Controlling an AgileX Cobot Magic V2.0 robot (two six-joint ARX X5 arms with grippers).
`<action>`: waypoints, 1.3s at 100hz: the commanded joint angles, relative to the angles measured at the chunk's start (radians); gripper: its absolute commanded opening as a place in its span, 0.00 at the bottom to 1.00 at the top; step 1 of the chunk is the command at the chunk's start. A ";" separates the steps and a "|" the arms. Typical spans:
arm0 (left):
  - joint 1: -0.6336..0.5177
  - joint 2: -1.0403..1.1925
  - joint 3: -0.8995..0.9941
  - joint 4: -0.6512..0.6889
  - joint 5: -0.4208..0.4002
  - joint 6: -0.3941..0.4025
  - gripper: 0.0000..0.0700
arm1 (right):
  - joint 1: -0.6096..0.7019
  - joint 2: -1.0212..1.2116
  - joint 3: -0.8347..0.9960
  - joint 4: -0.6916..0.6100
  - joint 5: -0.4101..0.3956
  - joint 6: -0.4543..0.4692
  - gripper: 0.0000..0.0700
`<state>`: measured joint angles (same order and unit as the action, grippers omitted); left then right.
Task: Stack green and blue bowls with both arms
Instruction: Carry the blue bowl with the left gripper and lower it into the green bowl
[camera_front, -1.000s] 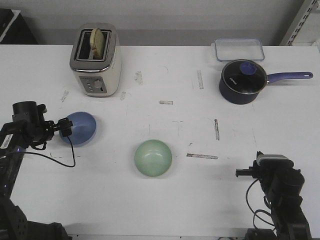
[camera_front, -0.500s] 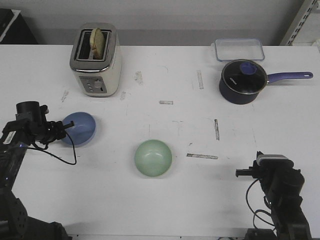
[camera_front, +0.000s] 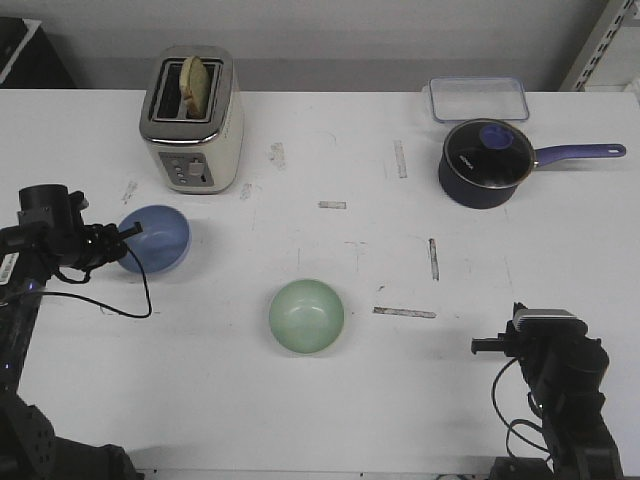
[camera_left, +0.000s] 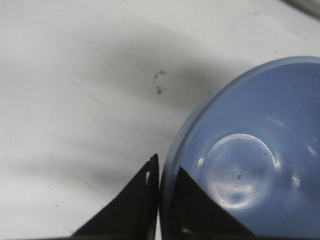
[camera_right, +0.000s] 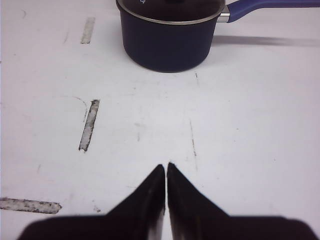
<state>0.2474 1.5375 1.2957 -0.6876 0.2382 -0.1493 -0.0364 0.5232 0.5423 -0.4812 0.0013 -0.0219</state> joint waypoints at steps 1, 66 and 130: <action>-0.014 -0.031 0.073 -0.033 0.023 -0.024 0.00 | 0.000 0.002 0.001 0.008 -0.001 -0.001 0.00; -0.735 -0.106 0.189 -0.174 0.024 0.023 0.00 | 0.000 0.002 0.001 0.008 -0.001 -0.001 0.00; -0.850 0.156 0.189 -0.182 -0.037 0.085 0.00 | 0.000 0.002 0.001 0.008 -0.001 -0.001 0.00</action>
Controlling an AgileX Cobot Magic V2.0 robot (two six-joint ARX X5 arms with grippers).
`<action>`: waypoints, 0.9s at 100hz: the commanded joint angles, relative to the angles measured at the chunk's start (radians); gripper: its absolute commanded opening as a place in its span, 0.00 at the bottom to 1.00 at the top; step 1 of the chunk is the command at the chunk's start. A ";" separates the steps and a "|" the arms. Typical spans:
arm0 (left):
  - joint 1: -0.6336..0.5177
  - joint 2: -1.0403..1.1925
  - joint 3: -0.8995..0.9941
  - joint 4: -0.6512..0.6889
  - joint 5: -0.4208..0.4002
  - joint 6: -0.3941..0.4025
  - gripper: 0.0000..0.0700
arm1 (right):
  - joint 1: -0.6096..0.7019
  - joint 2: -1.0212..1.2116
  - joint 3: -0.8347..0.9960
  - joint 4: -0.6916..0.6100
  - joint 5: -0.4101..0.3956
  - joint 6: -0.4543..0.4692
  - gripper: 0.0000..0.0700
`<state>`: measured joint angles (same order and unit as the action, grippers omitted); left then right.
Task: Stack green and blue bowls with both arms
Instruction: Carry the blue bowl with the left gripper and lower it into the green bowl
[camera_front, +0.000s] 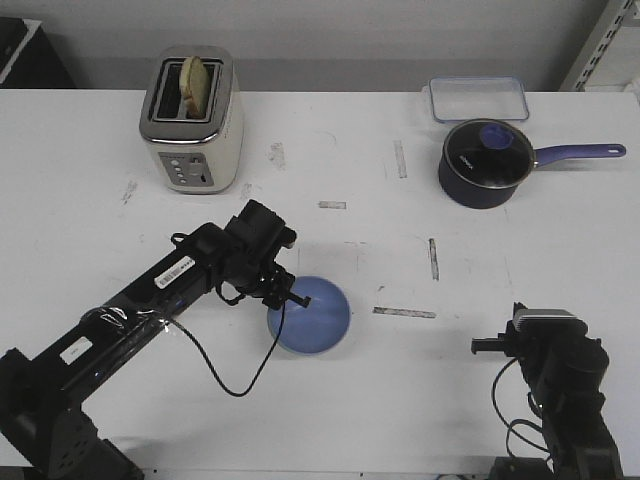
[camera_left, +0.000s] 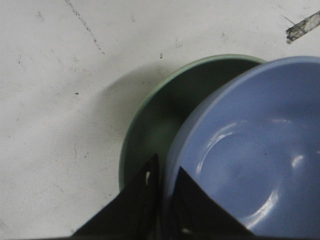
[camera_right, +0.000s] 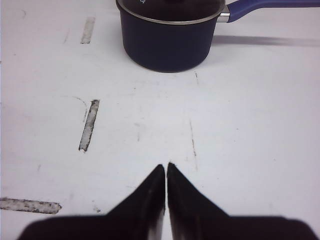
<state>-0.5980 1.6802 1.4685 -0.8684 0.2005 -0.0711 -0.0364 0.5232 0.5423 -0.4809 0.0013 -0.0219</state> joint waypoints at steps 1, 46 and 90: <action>-0.005 0.013 0.016 -0.002 0.002 0.006 0.00 | 0.000 0.002 0.001 0.008 -0.001 -0.001 0.00; -0.005 0.010 0.019 0.002 0.002 0.003 0.82 | 0.000 0.002 0.001 0.008 -0.001 -0.001 0.00; -0.002 -0.057 0.125 0.006 -0.029 0.003 0.67 | 0.000 0.002 0.001 0.008 -0.001 -0.001 0.00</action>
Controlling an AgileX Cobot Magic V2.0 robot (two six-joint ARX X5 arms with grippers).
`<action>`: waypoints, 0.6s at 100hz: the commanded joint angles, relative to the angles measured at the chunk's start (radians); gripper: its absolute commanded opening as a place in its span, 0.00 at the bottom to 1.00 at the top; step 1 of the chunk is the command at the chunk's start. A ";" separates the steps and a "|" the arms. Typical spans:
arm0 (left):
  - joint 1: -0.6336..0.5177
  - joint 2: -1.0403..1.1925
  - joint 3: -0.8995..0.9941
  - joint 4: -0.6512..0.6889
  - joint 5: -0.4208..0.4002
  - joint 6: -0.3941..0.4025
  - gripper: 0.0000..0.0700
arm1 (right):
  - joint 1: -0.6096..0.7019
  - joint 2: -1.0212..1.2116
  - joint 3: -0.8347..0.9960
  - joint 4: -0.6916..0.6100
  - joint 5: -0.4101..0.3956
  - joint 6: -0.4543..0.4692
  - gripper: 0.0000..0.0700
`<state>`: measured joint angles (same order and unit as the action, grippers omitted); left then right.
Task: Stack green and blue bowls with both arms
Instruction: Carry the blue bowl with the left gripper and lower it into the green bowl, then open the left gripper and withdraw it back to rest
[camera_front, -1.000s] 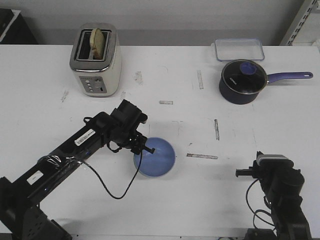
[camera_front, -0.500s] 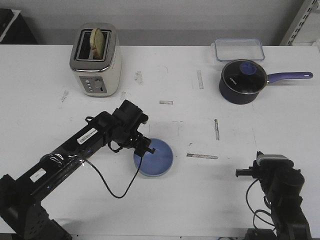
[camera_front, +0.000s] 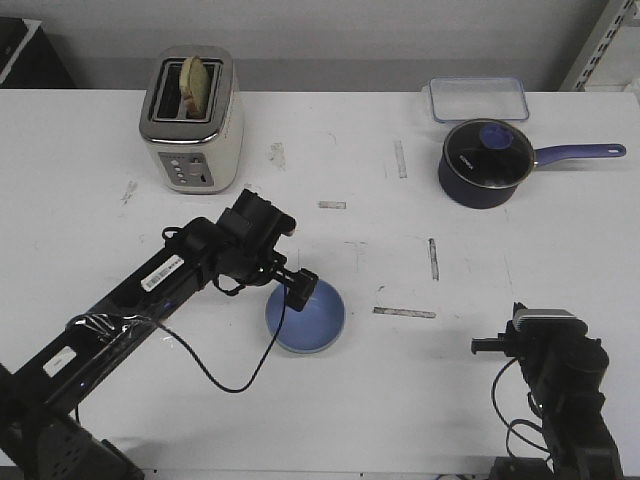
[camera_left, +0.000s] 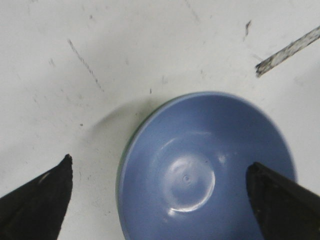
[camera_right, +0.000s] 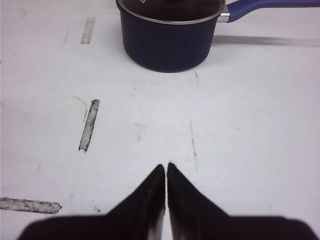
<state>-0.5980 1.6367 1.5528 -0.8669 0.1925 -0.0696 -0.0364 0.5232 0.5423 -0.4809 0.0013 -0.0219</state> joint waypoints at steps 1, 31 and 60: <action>-0.002 -0.016 0.045 0.005 -0.028 0.002 0.63 | 0.000 0.002 0.001 0.008 -0.001 -0.001 0.00; 0.043 -0.115 0.127 0.050 -0.174 0.081 0.00 | 0.000 0.002 0.001 0.008 -0.001 -0.001 0.00; 0.230 -0.252 0.110 -0.002 -0.175 0.138 0.00 | 0.000 0.002 0.001 0.007 -0.001 -0.001 0.00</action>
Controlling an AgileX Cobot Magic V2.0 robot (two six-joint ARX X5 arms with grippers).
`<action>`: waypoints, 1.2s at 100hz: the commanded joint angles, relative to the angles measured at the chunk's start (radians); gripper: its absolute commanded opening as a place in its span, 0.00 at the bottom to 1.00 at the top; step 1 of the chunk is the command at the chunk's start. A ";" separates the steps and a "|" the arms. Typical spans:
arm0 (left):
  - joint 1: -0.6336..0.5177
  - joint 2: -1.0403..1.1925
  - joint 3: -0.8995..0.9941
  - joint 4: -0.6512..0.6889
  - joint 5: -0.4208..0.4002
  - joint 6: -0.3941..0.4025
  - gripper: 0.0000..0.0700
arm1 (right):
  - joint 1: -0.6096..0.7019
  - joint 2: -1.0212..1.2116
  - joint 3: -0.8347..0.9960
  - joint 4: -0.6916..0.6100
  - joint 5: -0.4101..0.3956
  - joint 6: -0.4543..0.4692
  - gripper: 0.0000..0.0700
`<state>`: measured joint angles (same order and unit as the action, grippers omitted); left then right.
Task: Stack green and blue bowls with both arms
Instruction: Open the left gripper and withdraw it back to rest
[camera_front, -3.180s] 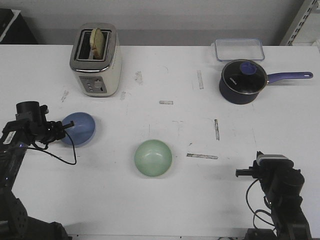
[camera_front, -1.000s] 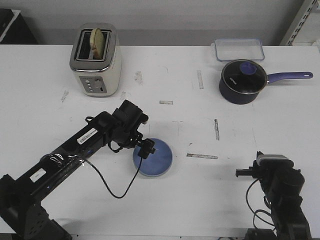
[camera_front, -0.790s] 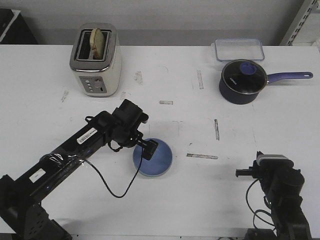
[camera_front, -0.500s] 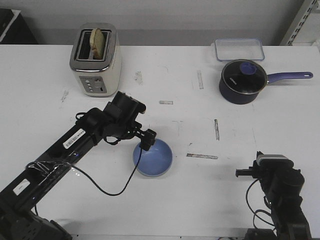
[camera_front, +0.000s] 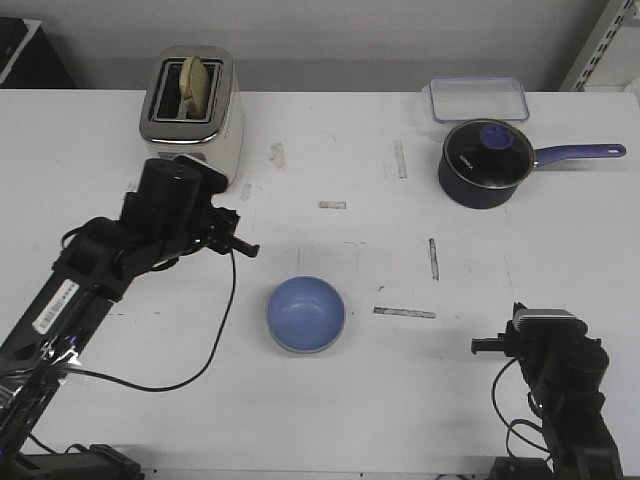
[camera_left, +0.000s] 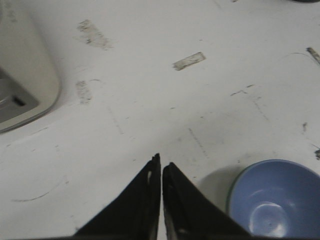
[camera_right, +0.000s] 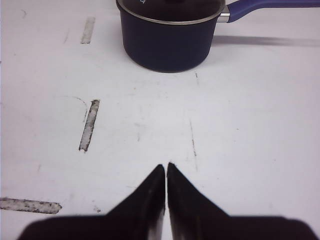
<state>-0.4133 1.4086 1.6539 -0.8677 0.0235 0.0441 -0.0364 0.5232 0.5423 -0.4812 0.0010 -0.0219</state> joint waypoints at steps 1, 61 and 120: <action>0.056 -0.031 0.005 -0.001 -0.006 0.024 0.00 | 0.000 0.002 0.001 0.007 -0.001 -0.001 0.00; 0.376 -0.660 -0.666 0.425 -0.006 0.024 0.00 | 0.000 0.002 0.001 0.002 -0.001 -0.001 0.00; 0.417 -0.892 -1.117 0.795 -0.006 0.026 0.00 | 0.000 0.001 0.001 0.027 -0.001 -0.001 0.00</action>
<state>0.0006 0.5156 0.5262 -0.0910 0.0216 0.0650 -0.0364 0.5232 0.5423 -0.4736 0.0010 -0.0219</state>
